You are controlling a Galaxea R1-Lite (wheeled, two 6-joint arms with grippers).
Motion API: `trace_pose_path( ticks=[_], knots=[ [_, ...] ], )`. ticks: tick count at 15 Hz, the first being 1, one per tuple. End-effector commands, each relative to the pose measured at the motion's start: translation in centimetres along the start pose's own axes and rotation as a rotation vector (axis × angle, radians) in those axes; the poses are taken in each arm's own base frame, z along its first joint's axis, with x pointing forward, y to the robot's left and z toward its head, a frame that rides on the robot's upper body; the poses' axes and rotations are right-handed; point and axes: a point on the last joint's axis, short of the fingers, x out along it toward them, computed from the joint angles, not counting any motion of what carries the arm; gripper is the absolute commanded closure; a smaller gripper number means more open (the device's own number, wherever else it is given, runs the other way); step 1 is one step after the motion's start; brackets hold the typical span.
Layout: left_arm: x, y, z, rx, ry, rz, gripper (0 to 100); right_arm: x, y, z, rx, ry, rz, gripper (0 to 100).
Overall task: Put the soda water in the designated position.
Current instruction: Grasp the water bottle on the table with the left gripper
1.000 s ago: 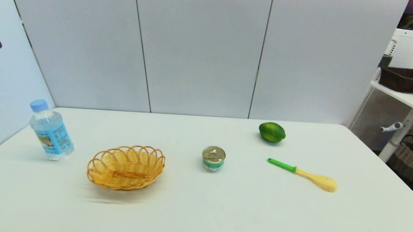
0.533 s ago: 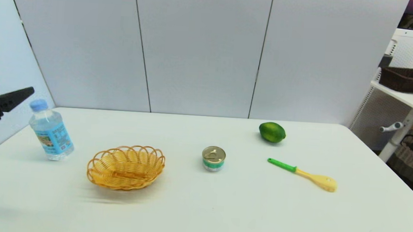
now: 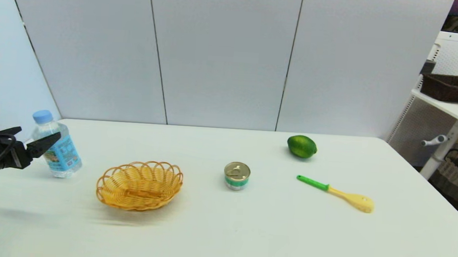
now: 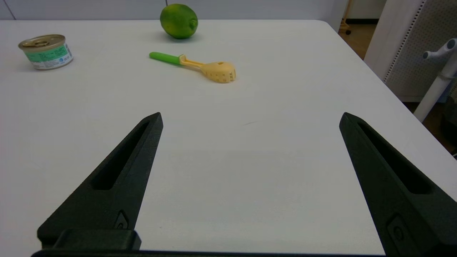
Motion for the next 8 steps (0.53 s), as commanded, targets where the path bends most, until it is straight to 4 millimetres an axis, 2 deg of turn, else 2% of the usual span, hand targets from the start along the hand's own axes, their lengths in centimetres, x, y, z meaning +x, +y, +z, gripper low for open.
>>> trace_pose_path(
  ticks=[1,3,8],
  knots=[
    [2.5,1.3,-2.7,-0.016,0.017,-0.009,0,0.0,0.0,0.0,0.001,-0.001,0.001,0],
    [3.6,1.7,-3.1,-0.010,0.006,-0.034,0,0.0,0.0,0.0,-0.001,0.000,0.000,0],
    [5.0,2.6,-2.7,-0.044,-0.036,-0.037,0,0.0,0.0,0.0,-0.001,-0.001,0.000,0]
  ],
)
